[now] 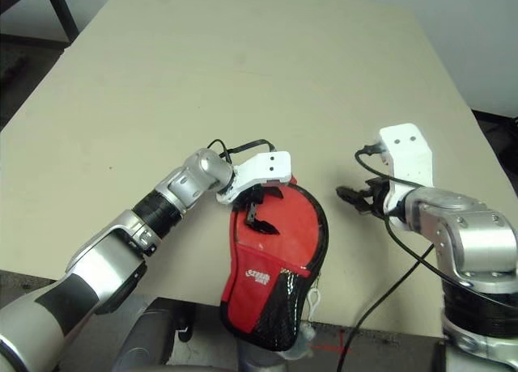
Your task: Store the ping-pong paddle in its case and zip it.
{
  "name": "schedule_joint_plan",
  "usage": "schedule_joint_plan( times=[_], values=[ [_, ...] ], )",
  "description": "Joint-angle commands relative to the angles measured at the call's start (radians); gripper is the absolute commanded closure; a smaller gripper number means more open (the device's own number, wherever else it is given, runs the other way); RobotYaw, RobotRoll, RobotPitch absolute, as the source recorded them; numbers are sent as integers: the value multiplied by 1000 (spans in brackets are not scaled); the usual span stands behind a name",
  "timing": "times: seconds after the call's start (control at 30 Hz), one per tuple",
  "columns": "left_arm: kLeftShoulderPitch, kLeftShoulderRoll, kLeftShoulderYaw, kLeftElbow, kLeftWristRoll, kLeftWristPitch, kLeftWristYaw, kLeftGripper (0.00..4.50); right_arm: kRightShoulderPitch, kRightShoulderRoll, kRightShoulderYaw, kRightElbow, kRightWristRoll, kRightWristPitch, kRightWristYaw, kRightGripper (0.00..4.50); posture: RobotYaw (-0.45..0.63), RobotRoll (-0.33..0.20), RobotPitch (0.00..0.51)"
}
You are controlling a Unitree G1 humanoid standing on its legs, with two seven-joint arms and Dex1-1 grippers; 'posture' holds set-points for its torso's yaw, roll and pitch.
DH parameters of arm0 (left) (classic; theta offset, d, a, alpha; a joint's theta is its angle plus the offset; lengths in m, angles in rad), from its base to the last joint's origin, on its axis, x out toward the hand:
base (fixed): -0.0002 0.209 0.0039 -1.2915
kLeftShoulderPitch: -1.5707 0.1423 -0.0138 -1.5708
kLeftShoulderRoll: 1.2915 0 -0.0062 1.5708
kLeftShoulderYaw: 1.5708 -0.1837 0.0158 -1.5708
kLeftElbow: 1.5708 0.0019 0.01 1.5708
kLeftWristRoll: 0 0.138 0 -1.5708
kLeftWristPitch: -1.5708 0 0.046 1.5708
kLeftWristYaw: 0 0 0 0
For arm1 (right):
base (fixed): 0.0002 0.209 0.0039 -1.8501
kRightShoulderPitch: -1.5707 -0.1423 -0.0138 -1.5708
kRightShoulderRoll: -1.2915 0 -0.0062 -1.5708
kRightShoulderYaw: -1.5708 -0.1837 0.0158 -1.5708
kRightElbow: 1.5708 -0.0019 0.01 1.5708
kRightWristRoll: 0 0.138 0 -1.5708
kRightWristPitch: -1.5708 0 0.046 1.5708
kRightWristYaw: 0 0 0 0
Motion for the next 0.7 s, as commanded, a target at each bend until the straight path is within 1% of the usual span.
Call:
schedule_joint_plan(
  times=[0.03,0.13,0.2,0.3,0.4,0.5,0.6,0.7],
  values=[
    [-16,52,139,19,-79,105,76,0,-17,52,-83,158,-45,-246,-73,7,-168,0,219],
    [-36,87,256,13,-140,84,175,0,-45,86,-141,311,-55,-439,-126,7,-140,0,208],
    [-39,109,342,21,-179,52,268,0,-62,91,-162,413,-61,-551,-149,7,-124,0,199],
    [-28,147,456,38,-218,-12,405,0,-89,82,-162,554,-69,-685,-146,7,-108,0,187],
    [25,206,551,44,-230,-109,560,0,-119,65,-143,687,-74,-784,-114,7,-98,0,179],
    [85,252,609,42,-235,-187,670,0,-158,41,-128,803,-75,-857,-73,7,-83,0,175],
    [139,278,655,36,-261,-220,728,0,-199,19,-118,902,-76,-923,-40,7,-77,0,176],
    [189,303,686,32,-267,-272,791,0,-247,-2,-107,1004,-79,-992,-8,7,-75,0,178]
  ],
)
